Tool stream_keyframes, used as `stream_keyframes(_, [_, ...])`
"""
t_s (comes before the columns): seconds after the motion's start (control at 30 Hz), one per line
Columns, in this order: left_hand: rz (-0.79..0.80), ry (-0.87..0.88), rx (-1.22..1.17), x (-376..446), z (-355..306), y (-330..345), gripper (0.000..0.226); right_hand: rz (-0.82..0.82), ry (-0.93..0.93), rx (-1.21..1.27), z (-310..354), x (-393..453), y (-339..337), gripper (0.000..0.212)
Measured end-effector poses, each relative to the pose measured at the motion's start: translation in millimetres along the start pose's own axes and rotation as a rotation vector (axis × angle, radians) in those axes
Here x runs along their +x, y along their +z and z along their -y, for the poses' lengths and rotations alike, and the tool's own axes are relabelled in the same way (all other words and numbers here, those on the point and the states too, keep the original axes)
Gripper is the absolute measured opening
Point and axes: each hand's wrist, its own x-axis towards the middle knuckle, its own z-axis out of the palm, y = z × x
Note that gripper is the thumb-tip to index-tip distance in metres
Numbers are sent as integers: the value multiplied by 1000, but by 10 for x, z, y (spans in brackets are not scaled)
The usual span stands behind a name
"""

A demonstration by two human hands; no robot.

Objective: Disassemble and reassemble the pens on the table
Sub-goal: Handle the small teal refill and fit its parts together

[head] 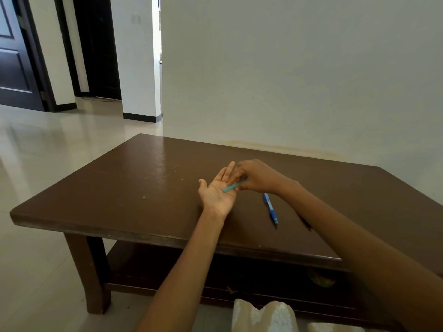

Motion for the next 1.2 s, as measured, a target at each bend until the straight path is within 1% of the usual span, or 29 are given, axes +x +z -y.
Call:
stream_keyframes(0.27, [-15,-13,-22,19,-25,-29,73,-47,10,-28,-36,18,-54,23])
stream_keyframes(0.43, [-13,-21,-7,7,-1,-10,74,-5,-2,-26,-5,12,-73,24])
stream_keyframes(0.73, [-1,-28,-45,35,-17,-22,72,-20,17,-75,-26,35,-85,20])
stream_keyframes(0.87, [1,-22,-21,21,-17,-15,70,-31,16,-67,-34,26,-87,19])
stream_keyframes(1.2, [-21,-16,-2,31,-26,-25,69,-32,13,-41,-72,-21,0,23])
